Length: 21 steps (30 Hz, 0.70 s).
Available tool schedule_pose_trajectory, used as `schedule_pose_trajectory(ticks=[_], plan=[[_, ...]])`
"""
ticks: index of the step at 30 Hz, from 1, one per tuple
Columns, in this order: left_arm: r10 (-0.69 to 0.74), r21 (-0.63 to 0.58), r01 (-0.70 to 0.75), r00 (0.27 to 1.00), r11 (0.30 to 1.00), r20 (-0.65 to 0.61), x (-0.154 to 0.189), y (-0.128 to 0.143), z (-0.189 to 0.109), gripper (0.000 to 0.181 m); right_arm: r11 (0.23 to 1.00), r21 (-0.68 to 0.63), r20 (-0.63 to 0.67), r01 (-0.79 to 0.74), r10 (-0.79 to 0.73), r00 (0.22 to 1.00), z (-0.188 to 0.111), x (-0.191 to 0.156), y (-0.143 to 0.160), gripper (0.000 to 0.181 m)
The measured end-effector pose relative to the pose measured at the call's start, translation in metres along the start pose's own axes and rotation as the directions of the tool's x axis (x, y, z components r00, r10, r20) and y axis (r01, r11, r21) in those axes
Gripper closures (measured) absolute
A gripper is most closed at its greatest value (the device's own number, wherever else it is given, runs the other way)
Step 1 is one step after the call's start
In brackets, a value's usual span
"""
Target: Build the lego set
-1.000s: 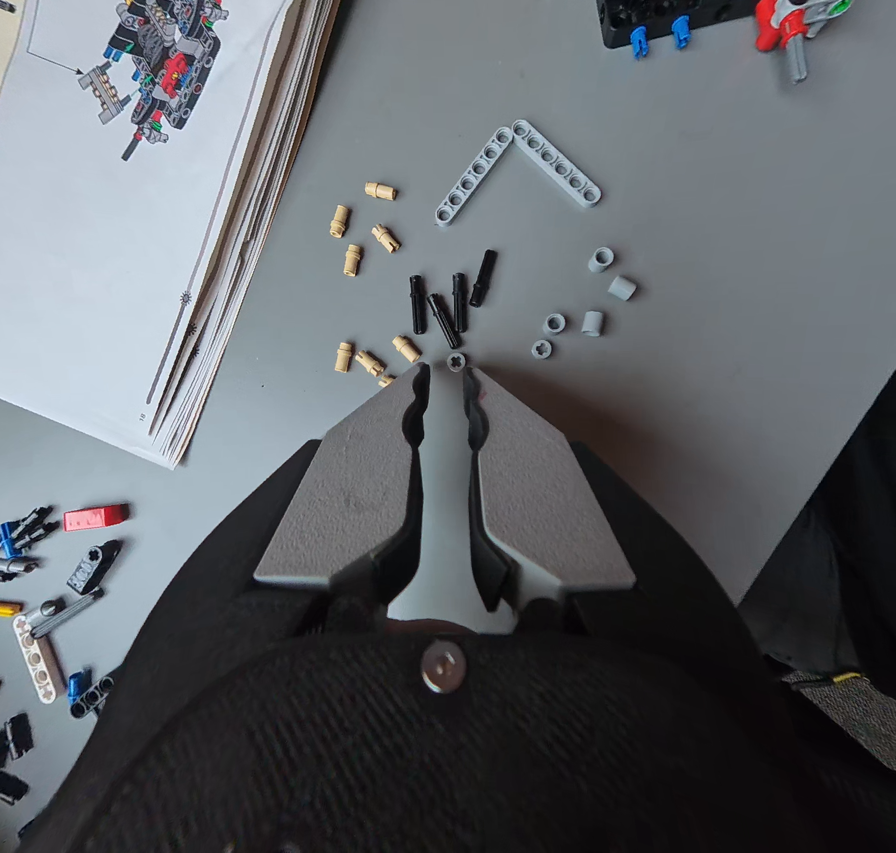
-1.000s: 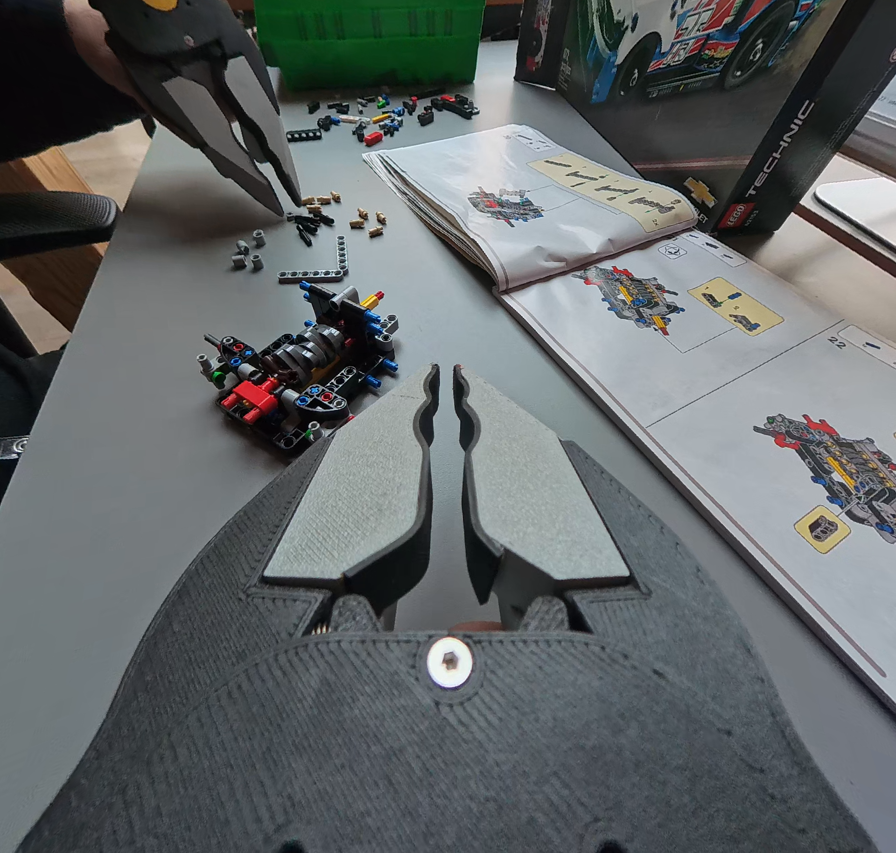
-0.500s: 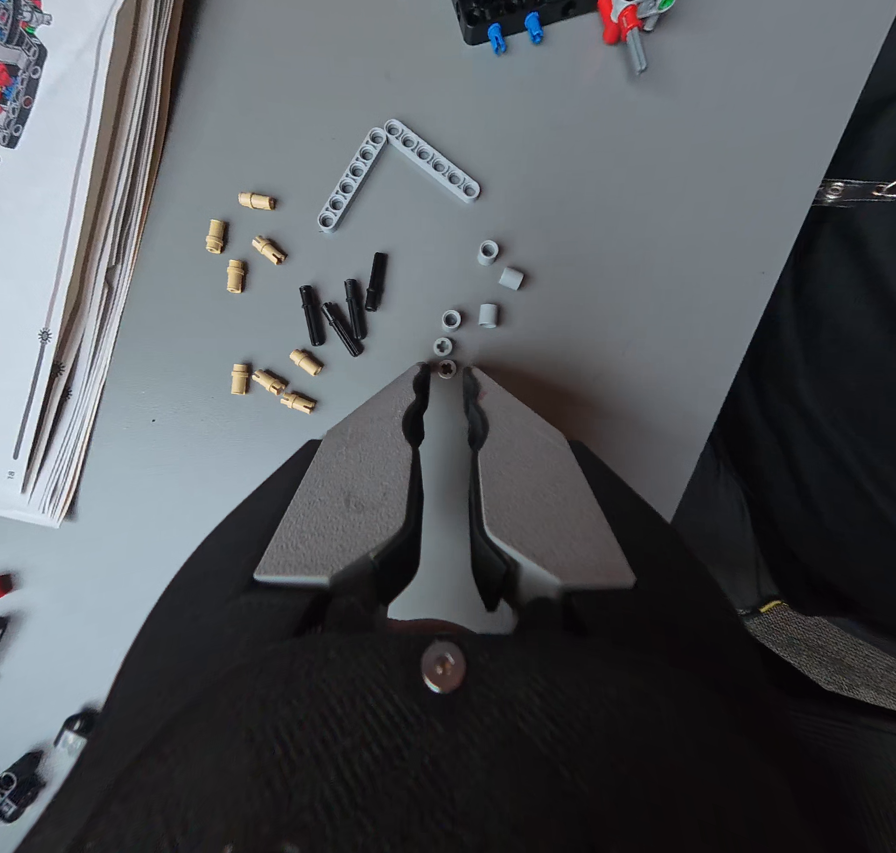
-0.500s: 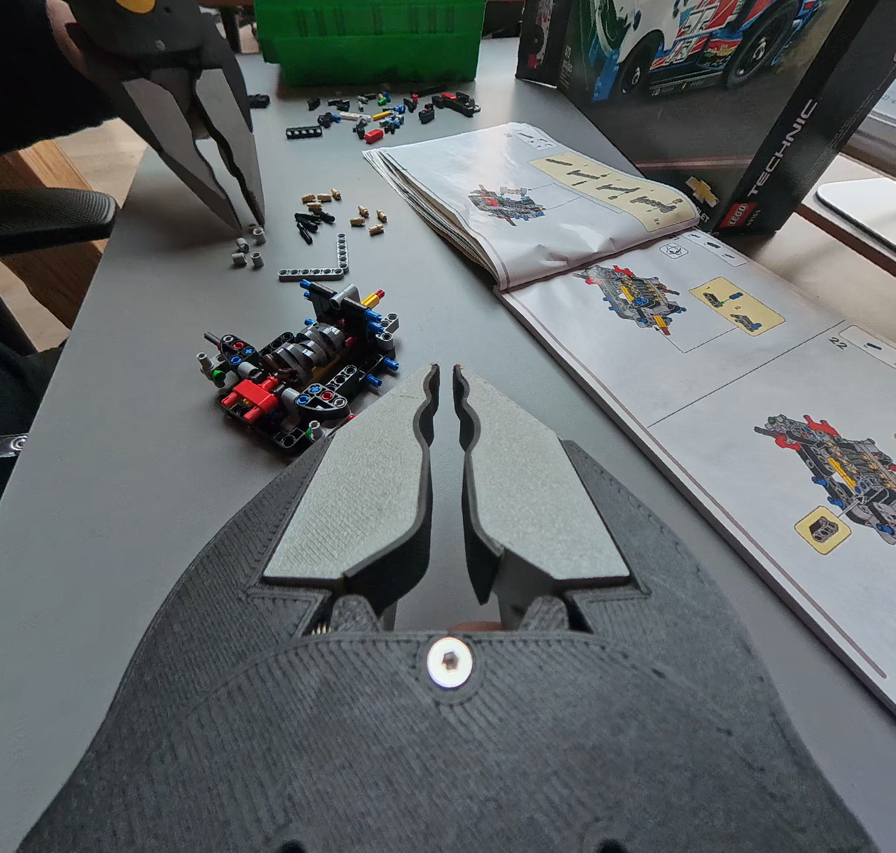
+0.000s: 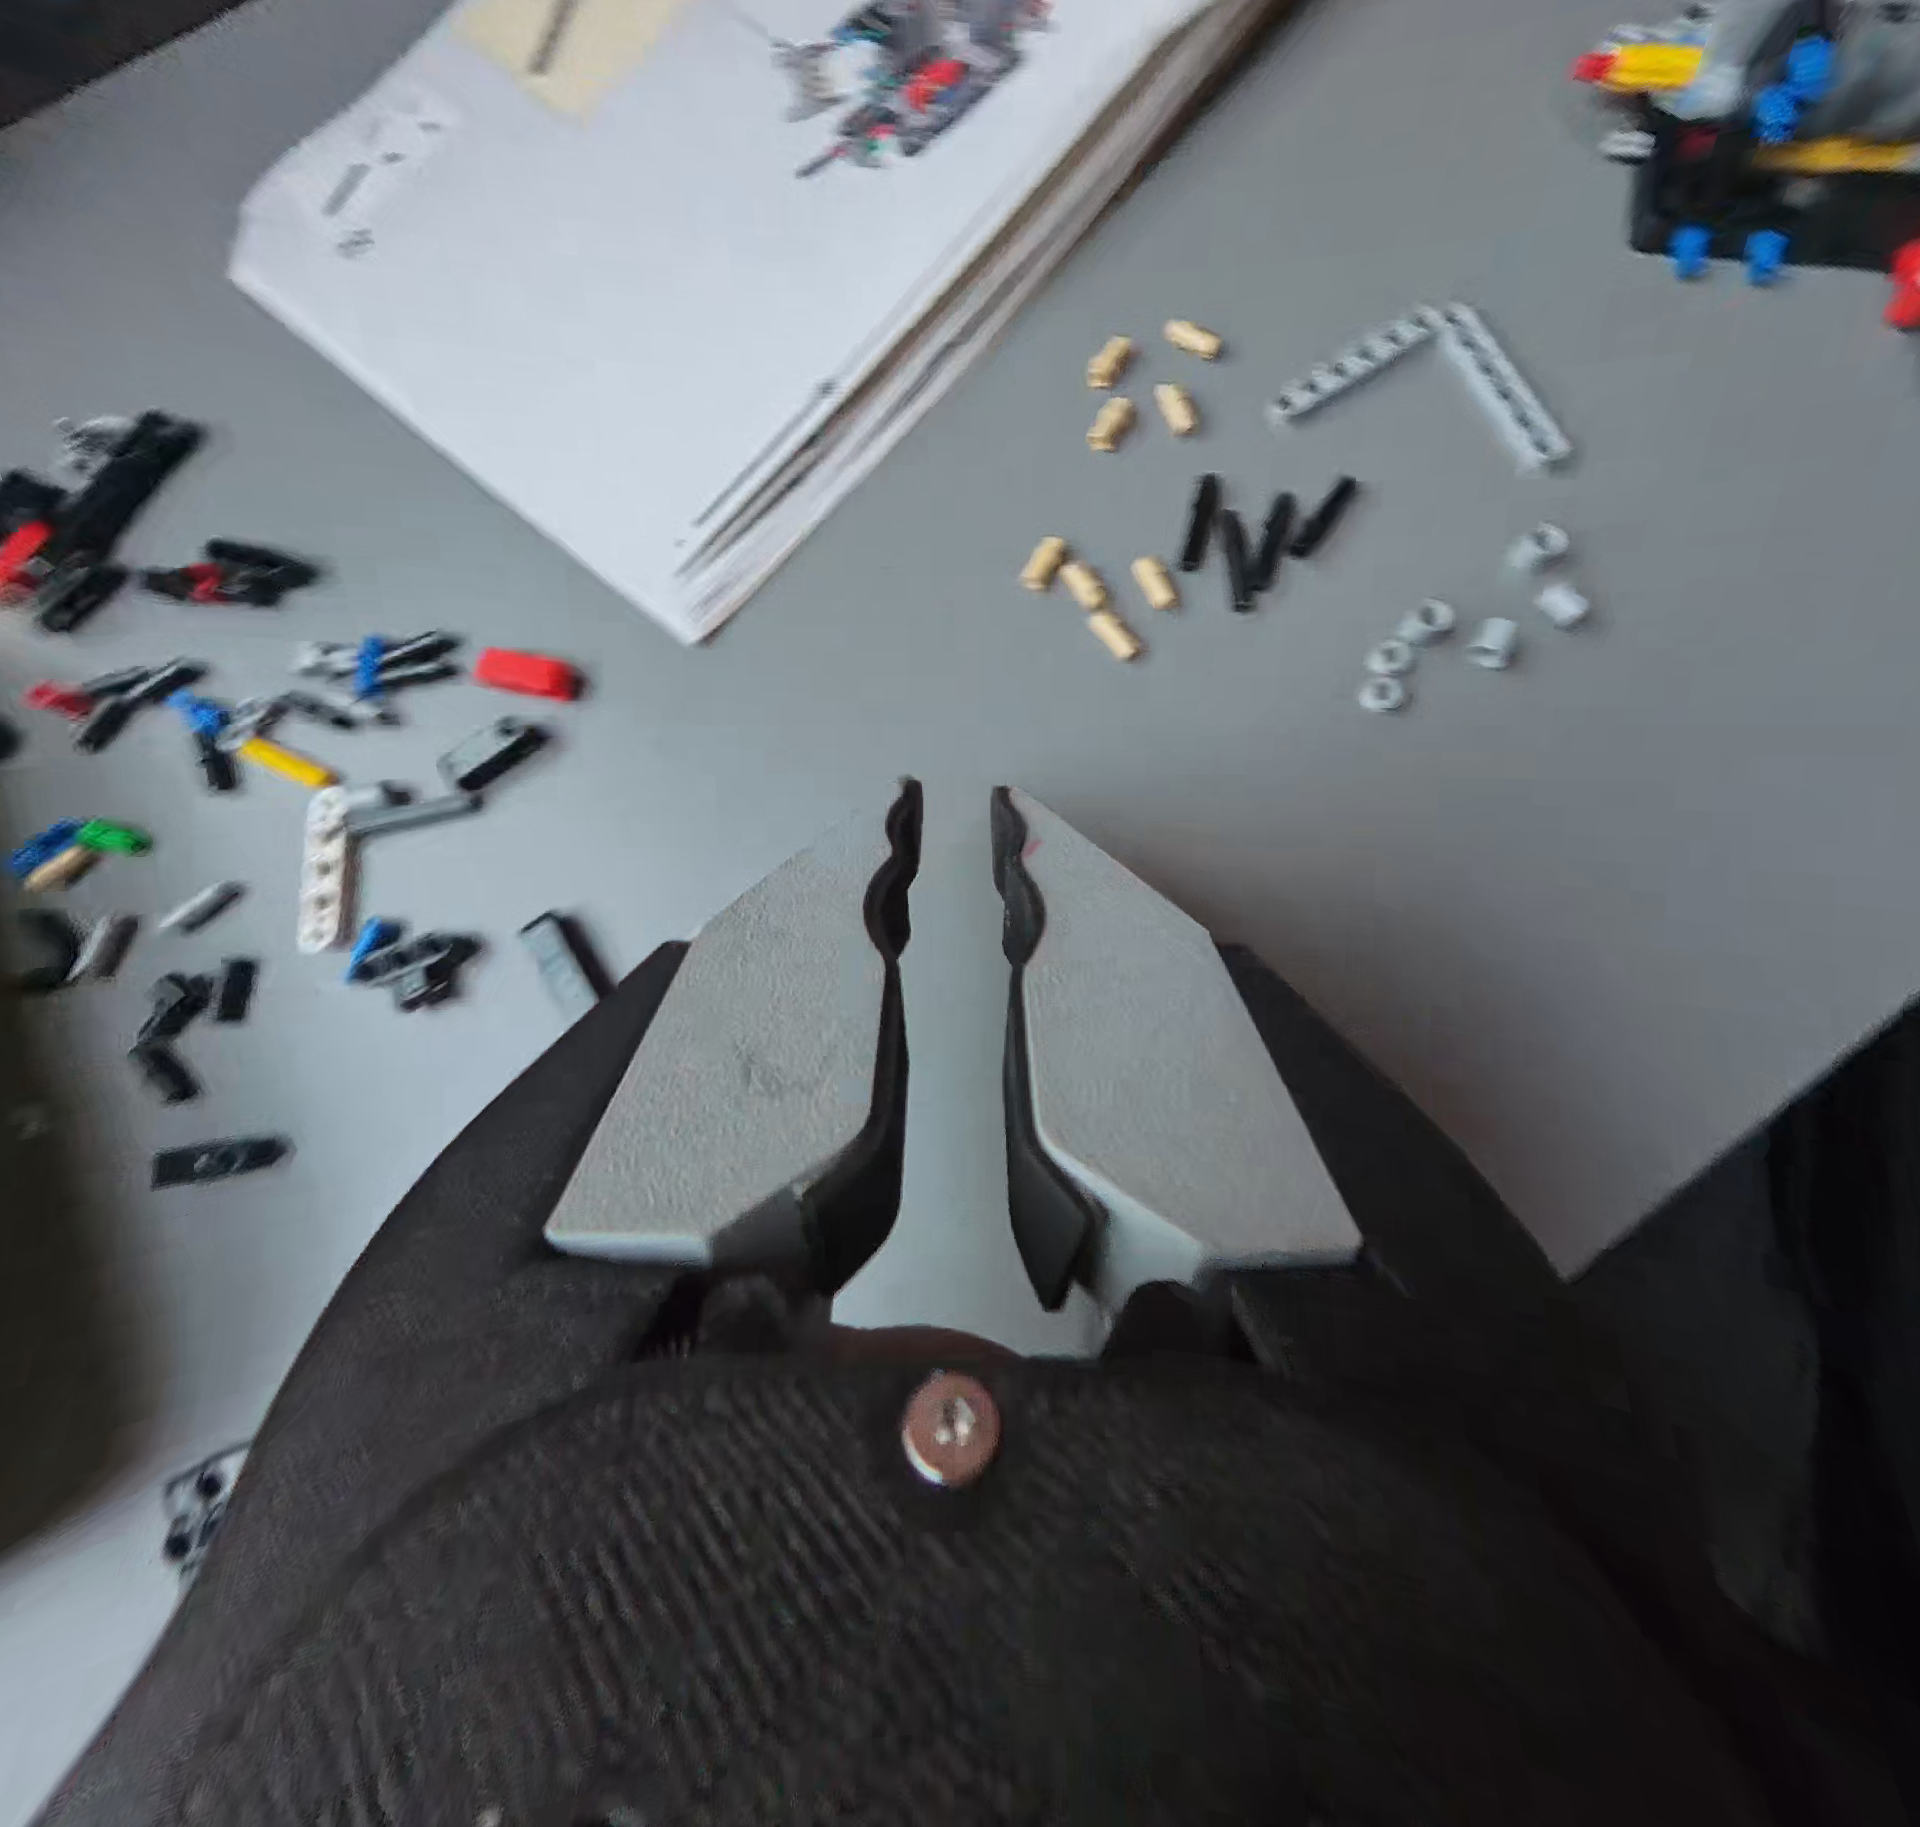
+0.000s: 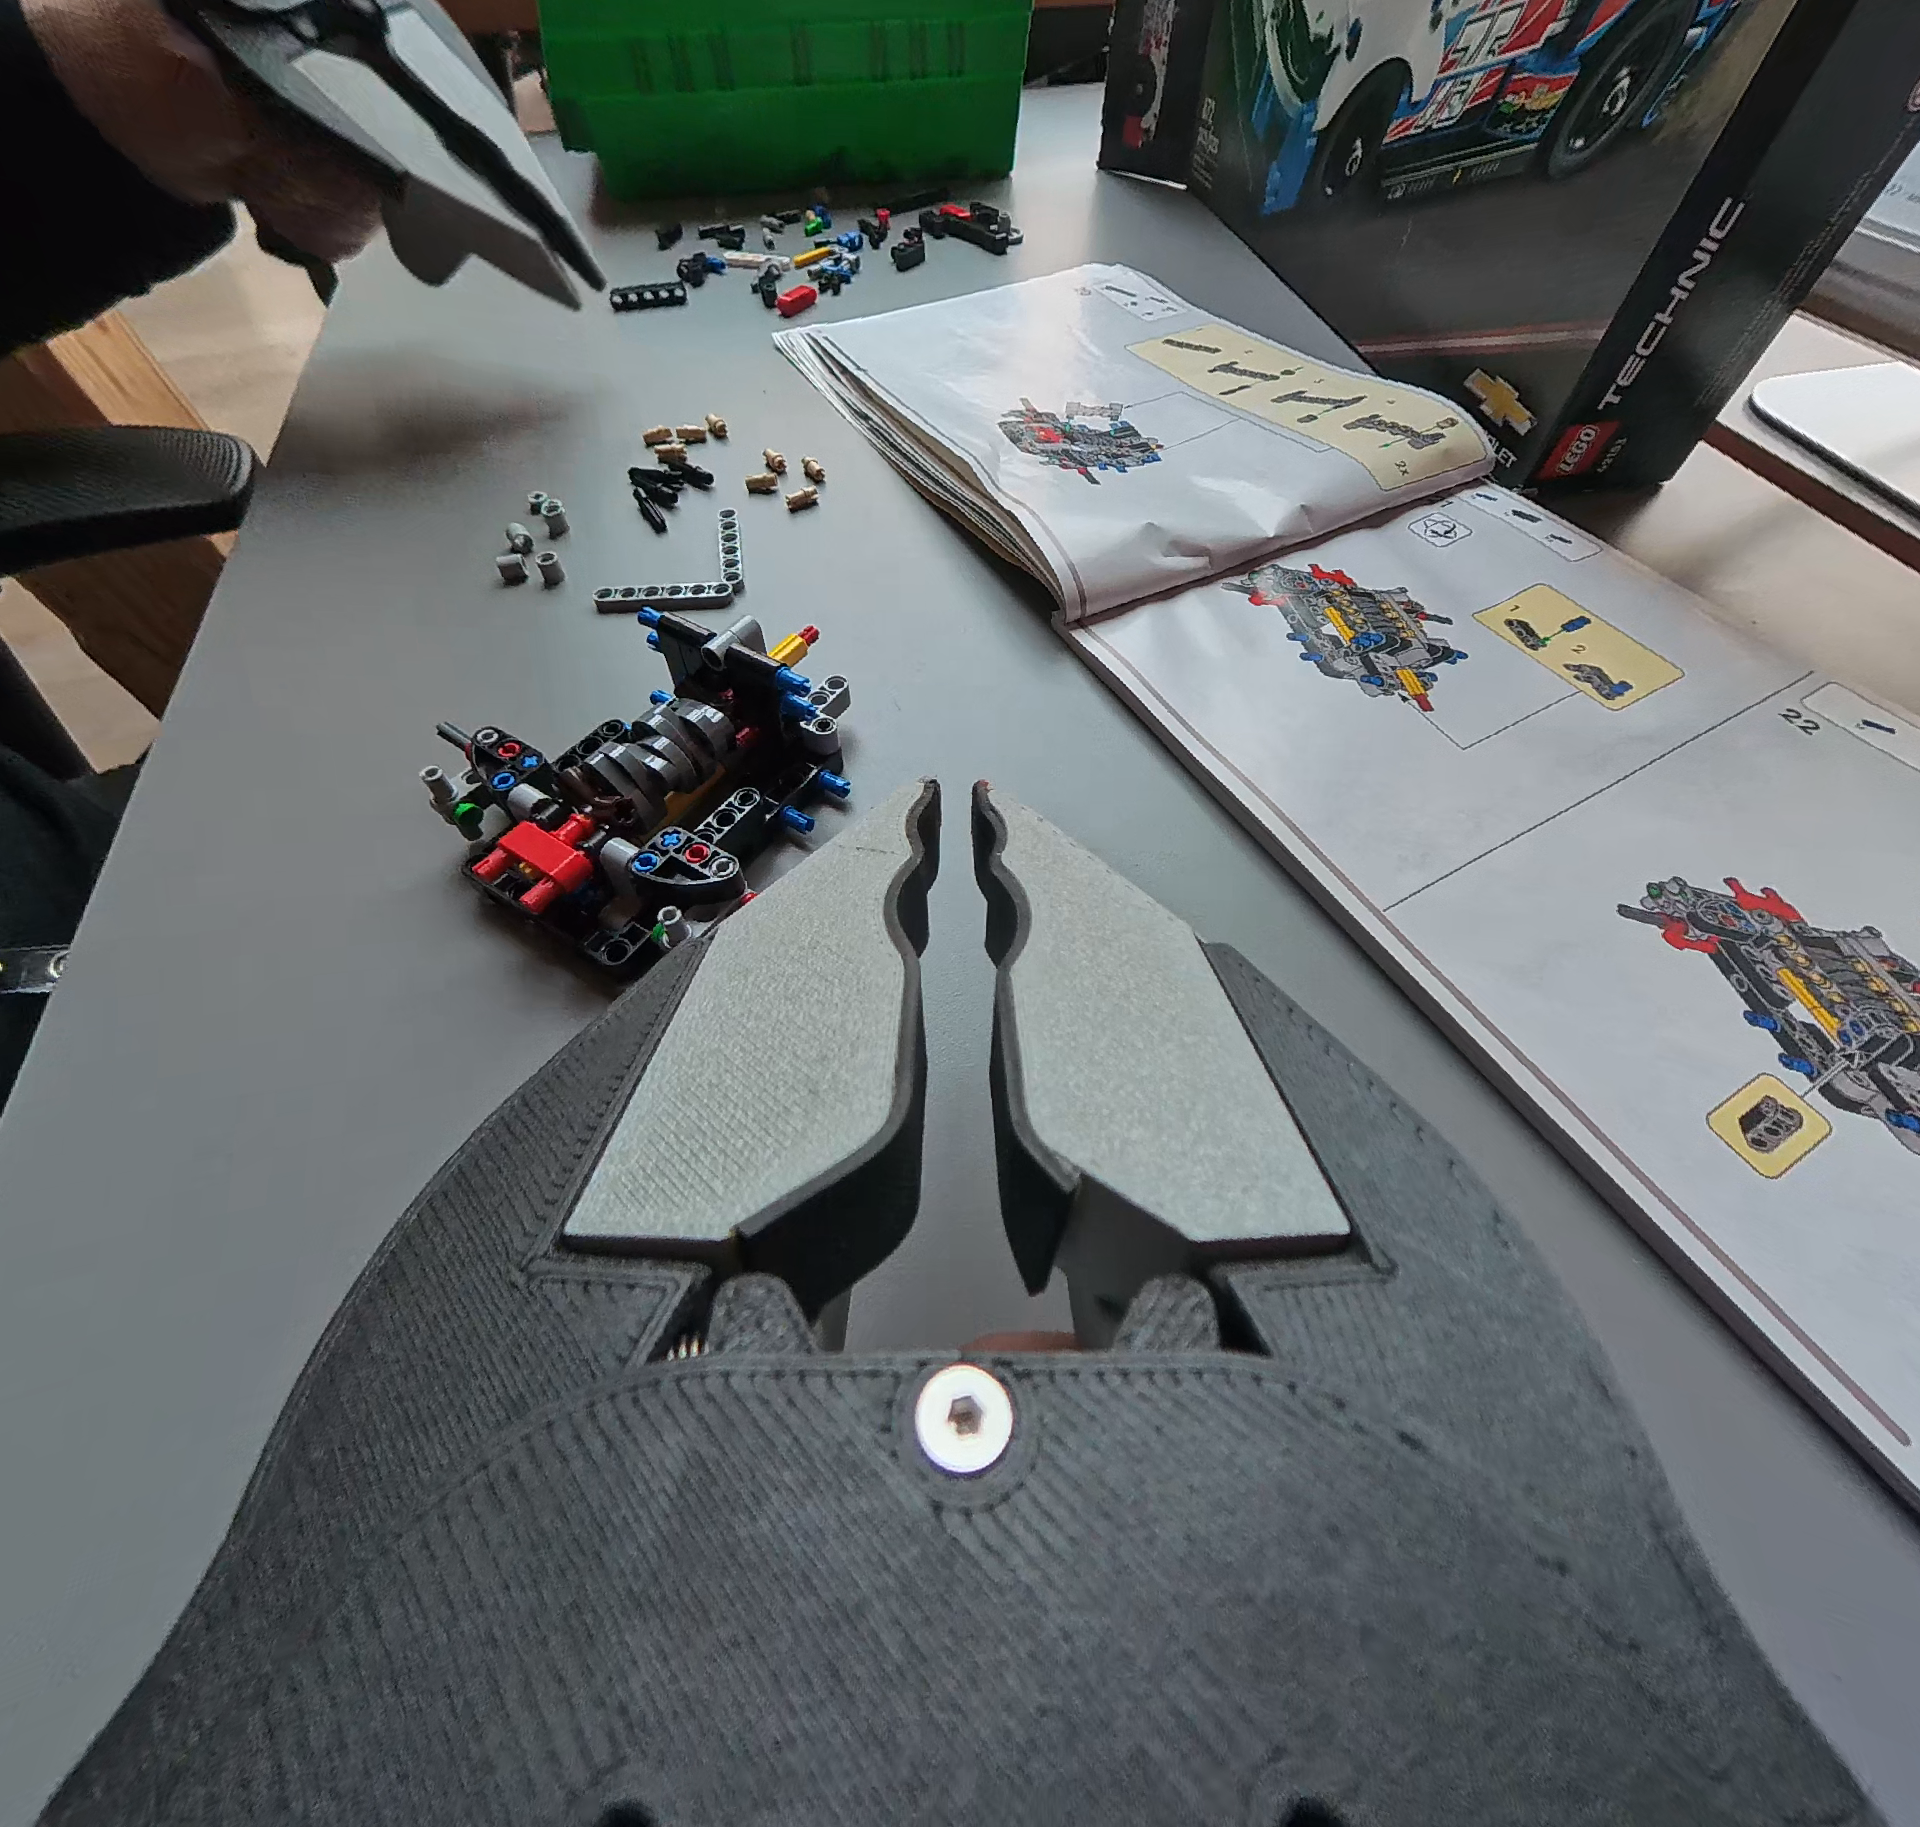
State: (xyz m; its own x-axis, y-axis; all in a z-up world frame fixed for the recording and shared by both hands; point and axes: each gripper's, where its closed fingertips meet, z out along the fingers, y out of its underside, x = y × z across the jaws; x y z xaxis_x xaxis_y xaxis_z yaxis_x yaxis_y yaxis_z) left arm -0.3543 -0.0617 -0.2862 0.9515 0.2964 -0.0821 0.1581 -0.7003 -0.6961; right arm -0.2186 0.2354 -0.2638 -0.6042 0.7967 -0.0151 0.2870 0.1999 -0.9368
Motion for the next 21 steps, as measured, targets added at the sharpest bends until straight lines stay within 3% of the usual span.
schedule_pose_trajectory(ticks=[1,7,14,21], plan=[[-0.050,0.021,0.049,0.997,0.999,0.057,-0.017,0.001,-0.005,0.173,1.000,0.002,0.001,-0.004,0.004,1.000,0.000,0.000,0.000,0.179],[-0.239,0.175,0.188,0.907,0.966,0.347,-0.107,0.000,-0.045,0.181,0.999,0.012,-0.004,-0.034,0.034,0.999,-0.001,0.004,-0.001,0.178],[-0.274,0.101,0.257,0.846,0.961,0.457,-0.169,0.005,-0.054,0.181,0.999,0.007,-0.004,-0.038,0.038,0.999,-0.001,0.005,-0.001,0.177],[-0.306,0.037,0.324,0.843,0.945,0.443,-0.191,0.005,-0.043,0.181,1.000,0.005,-0.010,-0.021,0.021,1.000,-0.001,0.003,0.000,0.177]])
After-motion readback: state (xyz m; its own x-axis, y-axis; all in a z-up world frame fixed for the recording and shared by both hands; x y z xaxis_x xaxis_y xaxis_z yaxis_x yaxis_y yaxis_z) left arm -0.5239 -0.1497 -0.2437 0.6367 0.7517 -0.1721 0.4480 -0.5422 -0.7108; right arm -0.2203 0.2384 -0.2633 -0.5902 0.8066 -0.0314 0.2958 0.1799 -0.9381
